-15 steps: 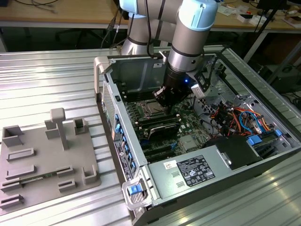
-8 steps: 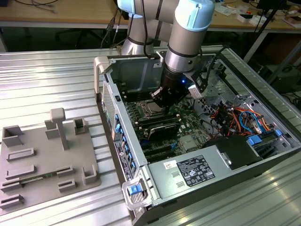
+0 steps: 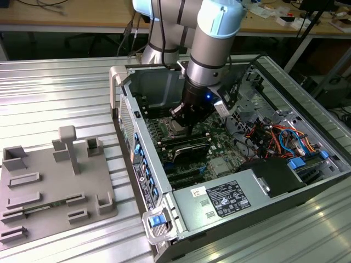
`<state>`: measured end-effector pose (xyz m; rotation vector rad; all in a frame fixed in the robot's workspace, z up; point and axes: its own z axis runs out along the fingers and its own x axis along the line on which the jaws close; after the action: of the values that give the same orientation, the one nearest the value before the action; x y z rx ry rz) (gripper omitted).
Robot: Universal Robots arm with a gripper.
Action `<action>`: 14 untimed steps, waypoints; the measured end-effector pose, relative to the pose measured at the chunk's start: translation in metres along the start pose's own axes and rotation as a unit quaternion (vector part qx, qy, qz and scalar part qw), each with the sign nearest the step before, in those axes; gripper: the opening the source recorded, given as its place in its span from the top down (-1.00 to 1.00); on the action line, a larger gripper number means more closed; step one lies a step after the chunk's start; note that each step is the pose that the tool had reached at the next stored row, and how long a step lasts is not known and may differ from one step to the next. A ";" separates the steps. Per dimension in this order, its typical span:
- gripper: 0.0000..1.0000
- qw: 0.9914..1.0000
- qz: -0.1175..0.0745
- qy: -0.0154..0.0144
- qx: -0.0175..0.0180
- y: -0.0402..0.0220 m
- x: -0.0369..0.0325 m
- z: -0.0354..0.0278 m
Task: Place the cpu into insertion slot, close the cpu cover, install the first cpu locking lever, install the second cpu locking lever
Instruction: 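Install the second cpu locking lever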
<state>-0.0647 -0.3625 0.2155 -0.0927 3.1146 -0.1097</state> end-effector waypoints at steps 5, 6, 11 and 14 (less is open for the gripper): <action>0.79 1.000 0.000 0.000 0.000 0.0011 0.0086 0.0010; 0.79 1.000 0.000 0.000 0.000 0.0014 0.0104 0.0012; 0.79 1.000 0.000 0.000 0.000 0.0028 0.0217 0.0029; 0.79 1.000 0.000 0.000 0.000 0.0029 0.0235 0.0033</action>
<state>-0.0882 -0.3613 0.2115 -0.0927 3.1147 -0.1097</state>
